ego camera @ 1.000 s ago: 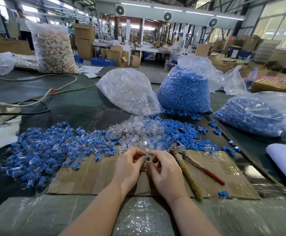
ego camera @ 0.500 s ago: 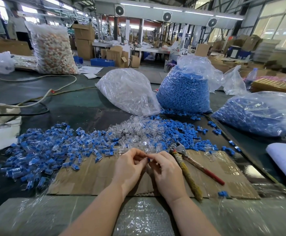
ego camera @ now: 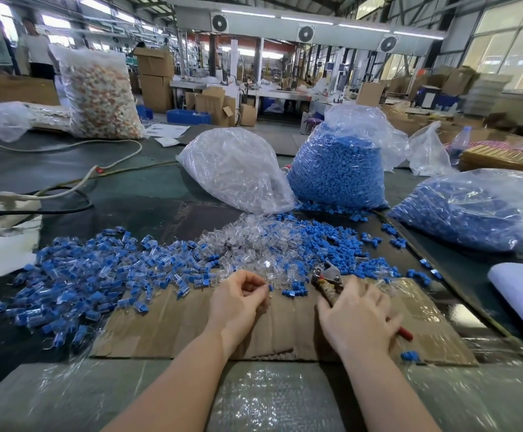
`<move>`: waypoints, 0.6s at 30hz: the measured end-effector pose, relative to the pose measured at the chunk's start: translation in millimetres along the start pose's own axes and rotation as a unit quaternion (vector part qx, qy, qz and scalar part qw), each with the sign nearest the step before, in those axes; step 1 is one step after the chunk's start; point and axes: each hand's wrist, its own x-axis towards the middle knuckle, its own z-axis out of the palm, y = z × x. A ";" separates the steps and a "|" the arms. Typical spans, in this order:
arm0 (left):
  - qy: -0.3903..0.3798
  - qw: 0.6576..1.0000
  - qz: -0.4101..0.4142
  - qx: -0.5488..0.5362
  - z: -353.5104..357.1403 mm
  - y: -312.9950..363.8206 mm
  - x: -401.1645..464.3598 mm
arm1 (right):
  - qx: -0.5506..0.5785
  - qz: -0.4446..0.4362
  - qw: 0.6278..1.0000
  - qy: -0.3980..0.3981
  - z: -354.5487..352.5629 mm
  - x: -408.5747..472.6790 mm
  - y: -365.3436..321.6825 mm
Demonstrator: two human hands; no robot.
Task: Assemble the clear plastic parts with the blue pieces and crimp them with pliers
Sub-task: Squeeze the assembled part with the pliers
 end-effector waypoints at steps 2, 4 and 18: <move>-0.008 0.999 -0.013 -0.035 -0.8 0.9 1.2 | -0.030 0.032 0.996 -0.073 -2.7 6.1 11.6; -0.013 0.998 -0.022 -0.063 -1.5 2.4 1.5 | -0.037 0.028 0.995 -0.084 -3.9 6.6 17.8; -0.009 0.985 -0.093 -0.145 -5.8 0.6 8.9 | 0.102 -0.180 0.976 -0.071 -34.7 -15.2 -5.8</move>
